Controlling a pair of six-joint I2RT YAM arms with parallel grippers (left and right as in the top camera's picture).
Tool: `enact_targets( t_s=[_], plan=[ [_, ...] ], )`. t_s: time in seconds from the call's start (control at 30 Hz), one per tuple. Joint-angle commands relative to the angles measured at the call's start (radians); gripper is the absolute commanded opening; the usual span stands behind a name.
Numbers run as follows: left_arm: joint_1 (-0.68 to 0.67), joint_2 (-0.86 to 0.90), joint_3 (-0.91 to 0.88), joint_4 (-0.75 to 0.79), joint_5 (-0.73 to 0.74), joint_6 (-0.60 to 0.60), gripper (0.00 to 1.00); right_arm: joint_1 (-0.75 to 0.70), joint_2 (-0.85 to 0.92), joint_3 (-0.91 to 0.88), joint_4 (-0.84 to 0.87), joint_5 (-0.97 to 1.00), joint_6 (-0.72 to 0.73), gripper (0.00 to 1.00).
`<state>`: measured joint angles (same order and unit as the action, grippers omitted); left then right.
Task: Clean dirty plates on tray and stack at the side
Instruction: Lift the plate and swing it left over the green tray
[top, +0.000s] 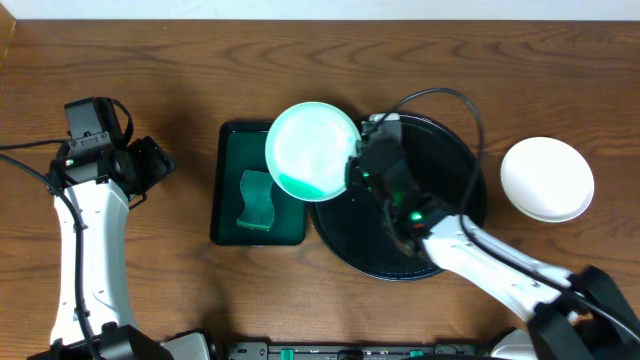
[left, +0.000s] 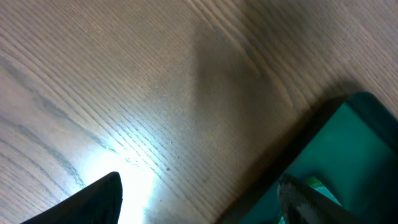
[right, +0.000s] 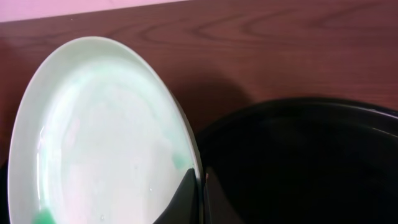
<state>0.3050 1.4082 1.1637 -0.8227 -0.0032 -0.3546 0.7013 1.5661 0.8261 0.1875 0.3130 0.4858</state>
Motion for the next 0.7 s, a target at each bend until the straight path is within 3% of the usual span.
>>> enact_targets(
  t_s=[0.0, 0.3, 0.67],
  plan=[
    [0.004, -0.003, 0.015, -0.003, -0.005, -0.002, 0.80, 0.060, 0.070, 0.064, 0.085, 0.143, -0.089, 0.01],
    [0.004, -0.003, 0.015, -0.003, -0.005, -0.002, 0.80, 0.150, 0.136, 0.180, 0.198, 0.316, -0.476, 0.01],
    [0.004, -0.004, 0.015, -0.003, -0.005, -0.001, 0.80, 0.257, 0.136, 0.206, 0.618, 0.344, -1.171, 0.01]
  ],
)
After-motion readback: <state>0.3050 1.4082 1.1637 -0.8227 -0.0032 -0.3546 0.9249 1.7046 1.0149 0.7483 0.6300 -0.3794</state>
